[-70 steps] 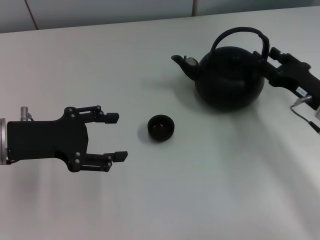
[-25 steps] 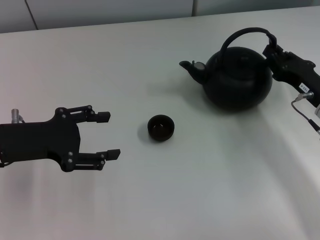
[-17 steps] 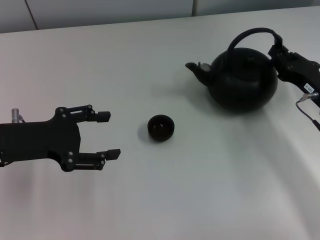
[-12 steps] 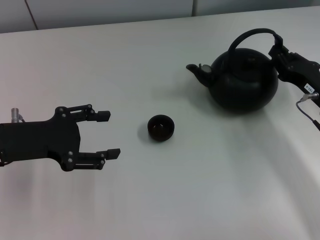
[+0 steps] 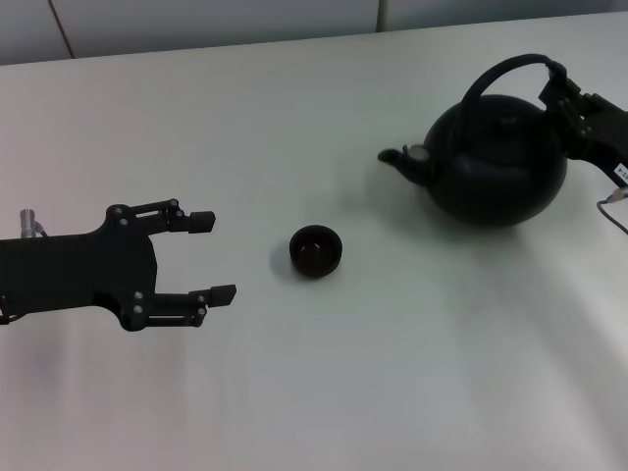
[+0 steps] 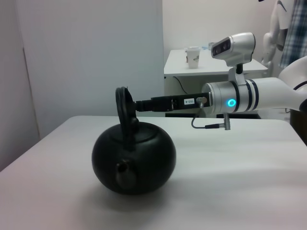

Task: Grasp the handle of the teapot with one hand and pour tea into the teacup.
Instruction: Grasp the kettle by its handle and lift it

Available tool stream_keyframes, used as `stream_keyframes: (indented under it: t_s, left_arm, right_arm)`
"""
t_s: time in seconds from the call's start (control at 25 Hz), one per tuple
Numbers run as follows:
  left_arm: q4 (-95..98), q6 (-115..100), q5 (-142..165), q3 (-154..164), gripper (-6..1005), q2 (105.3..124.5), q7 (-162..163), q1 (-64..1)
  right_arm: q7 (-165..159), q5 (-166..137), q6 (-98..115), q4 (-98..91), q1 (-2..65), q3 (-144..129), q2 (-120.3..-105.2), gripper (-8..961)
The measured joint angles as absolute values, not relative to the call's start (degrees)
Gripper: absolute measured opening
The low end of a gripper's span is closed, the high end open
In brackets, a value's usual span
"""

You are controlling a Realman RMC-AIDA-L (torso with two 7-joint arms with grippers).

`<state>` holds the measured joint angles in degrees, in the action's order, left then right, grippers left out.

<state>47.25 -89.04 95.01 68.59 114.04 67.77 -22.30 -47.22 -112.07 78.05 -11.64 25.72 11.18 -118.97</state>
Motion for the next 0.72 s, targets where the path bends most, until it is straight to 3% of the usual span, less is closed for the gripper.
stream_keyframes:
  t_s: [0.72]
  left_arm:
    - [47.22, -89.03, 95.01, 68.55, 813, 114.17, 67.58, -22.06]
  right_arm:
    - [-50.10, -112.36, 78.59, -17.48, 28.48, -0.66, -118.86, 160]
